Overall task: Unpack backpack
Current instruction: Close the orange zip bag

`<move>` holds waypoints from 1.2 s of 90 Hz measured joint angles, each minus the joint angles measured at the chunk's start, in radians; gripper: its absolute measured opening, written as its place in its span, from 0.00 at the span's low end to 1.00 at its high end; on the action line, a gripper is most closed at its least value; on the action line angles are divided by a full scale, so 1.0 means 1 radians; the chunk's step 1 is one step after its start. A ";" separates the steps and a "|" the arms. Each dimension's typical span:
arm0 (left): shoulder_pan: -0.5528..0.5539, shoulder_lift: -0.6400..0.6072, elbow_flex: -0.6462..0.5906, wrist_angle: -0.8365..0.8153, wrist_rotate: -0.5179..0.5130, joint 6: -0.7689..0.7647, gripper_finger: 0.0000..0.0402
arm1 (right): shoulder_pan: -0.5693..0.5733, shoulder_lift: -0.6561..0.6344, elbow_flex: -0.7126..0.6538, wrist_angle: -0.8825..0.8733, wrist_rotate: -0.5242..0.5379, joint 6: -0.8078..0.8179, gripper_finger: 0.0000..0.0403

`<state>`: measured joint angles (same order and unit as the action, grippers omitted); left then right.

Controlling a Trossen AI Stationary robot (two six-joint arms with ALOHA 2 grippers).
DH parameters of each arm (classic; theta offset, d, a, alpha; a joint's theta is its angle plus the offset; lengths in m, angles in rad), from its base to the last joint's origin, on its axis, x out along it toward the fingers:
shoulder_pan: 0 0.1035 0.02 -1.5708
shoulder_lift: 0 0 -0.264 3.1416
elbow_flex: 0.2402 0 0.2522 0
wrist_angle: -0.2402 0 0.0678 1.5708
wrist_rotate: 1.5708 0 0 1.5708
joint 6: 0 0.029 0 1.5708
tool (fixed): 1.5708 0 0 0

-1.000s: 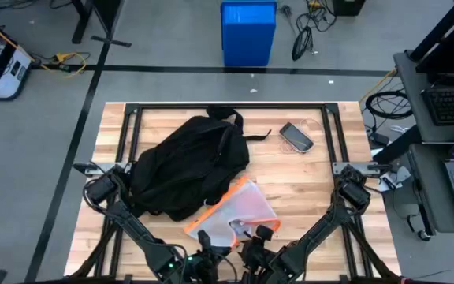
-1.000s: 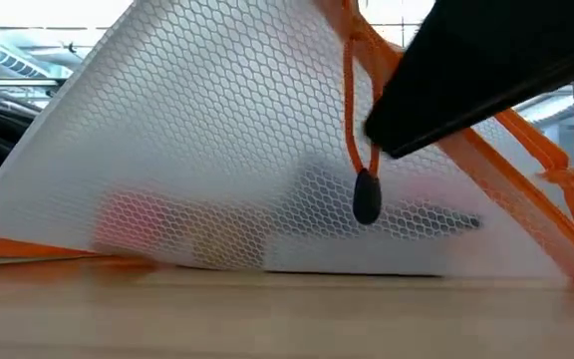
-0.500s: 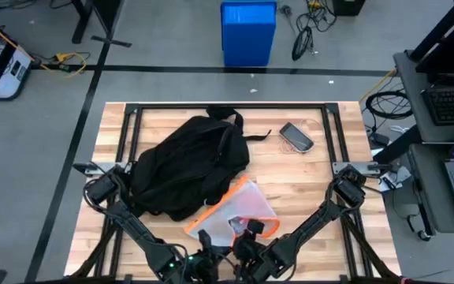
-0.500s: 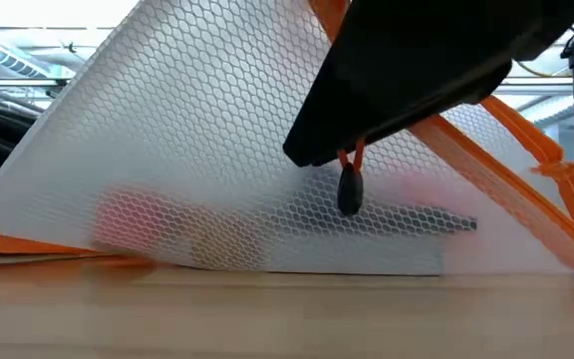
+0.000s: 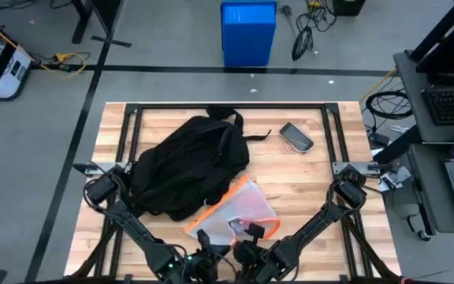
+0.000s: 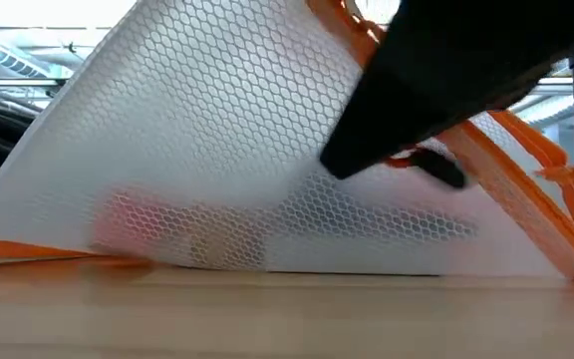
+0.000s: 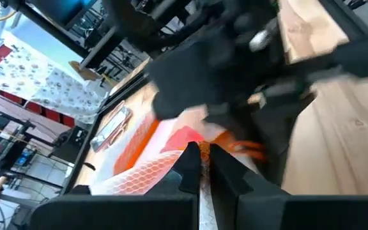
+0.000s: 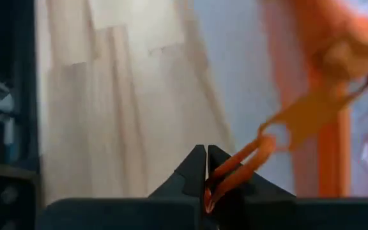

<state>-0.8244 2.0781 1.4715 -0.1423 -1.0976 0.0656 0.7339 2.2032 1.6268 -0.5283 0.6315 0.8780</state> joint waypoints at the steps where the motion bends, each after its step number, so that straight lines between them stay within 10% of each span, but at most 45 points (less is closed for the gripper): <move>1: 0.000 0.000 0.000 -0.002 -0.002 0.000 0.00 | 0.002 0.000 0.000 0.000 -0.003 0.000 0.00; 108: -0.090 -0.066 0.000 -0.102 -0.162 -0.008 0.00 | 0.141 -0.167 0.001 -0.702 -0.155 0.402 0.00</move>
<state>-0.9145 2.0121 1.4719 -0.2438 -1.2598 0.0575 0.8747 2.0362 1.6276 -1.2306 0.4767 1.2799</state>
